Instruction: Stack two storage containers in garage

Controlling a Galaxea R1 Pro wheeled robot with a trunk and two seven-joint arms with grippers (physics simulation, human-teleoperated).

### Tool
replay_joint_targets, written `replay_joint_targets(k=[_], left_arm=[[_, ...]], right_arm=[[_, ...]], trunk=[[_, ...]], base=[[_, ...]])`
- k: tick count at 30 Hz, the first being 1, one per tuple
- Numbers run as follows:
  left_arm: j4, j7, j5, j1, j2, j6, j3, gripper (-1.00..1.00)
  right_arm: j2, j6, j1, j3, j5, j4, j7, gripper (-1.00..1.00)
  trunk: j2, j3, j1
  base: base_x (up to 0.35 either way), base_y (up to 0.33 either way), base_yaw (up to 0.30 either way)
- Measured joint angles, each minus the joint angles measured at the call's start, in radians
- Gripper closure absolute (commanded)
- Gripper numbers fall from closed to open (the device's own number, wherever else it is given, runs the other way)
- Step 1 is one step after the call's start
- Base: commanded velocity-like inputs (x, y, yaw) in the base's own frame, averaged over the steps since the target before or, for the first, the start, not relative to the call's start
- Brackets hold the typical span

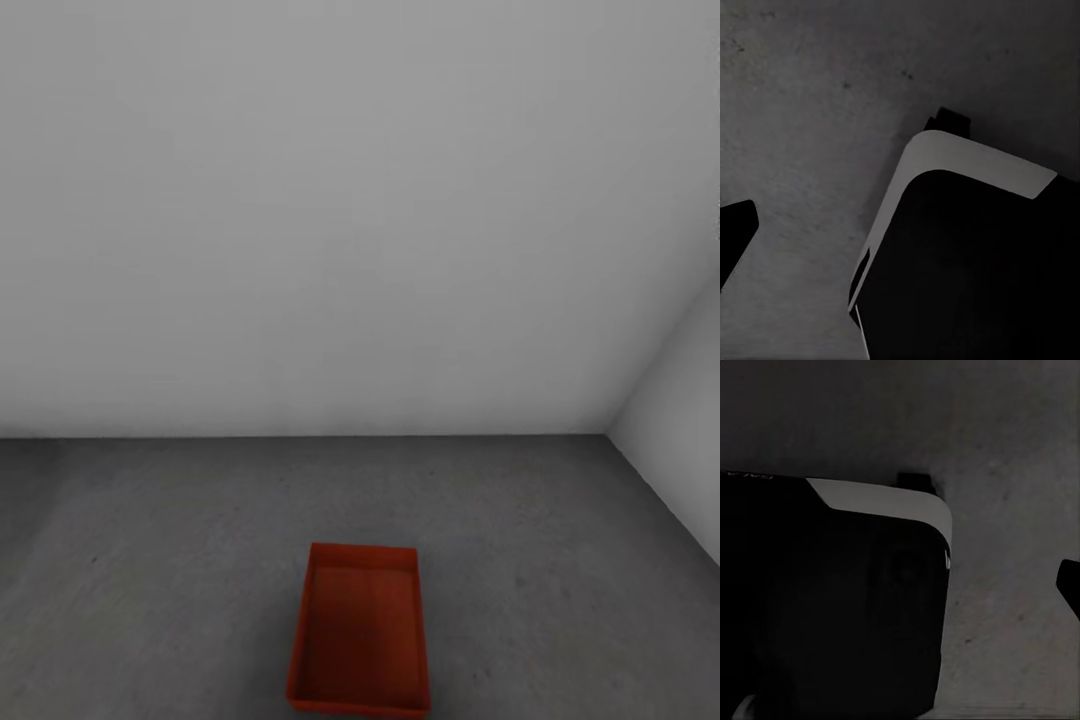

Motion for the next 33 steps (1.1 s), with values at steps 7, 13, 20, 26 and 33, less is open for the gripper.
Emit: replay_joint_targets(k=[7,13,20,26,33], left_arm=[[-0.013,0.0,-0.004,0.013,0.004,-0.055,-0.003,-1.0],[-0.004,0.0,-0.002,0.015,0.002,-0.068,-0.004,-1.0],[-0.01,0.0,-0.005,0.015,0.004,-0.071,-0.003,-1.0],[-0.006,0.0,-0.005,0.015,0.003,-0.071,-0.004,-1.0],[-0.006,0.0,-0.006,0.015,0.004,-0.072,-0.004,-1.0]], right_arm=[[0.003,0.0,0.014,0.001,0.004,0.0,0.006,-1.0],[0.008,-0.004,0.017,0.001,0.004,0.0,0.007,-1.0],[0.007,-0.005,0.021,0.001,0.003,0.0,0.01,-1.0],[0.008,-0.001,0.022,0.001,0.005,0.0,0.021,-1.0],[0.009,-0.002,0.025,0.002,0.005,0.0,0.024,-1.0]], trunk=[[0.0,0.011,0.0],[0.0,0.021,0.0],[0.0,0.032,0.0],[0.0,0.042,0.0],[0.0,0.053,0.0]], base=[[0.0,0.0,0.0],[0.0,0.0,0.0],[0.0,0.0,0.0],[0.0,0.0,0.0],[0.0,0.0,0.0]])
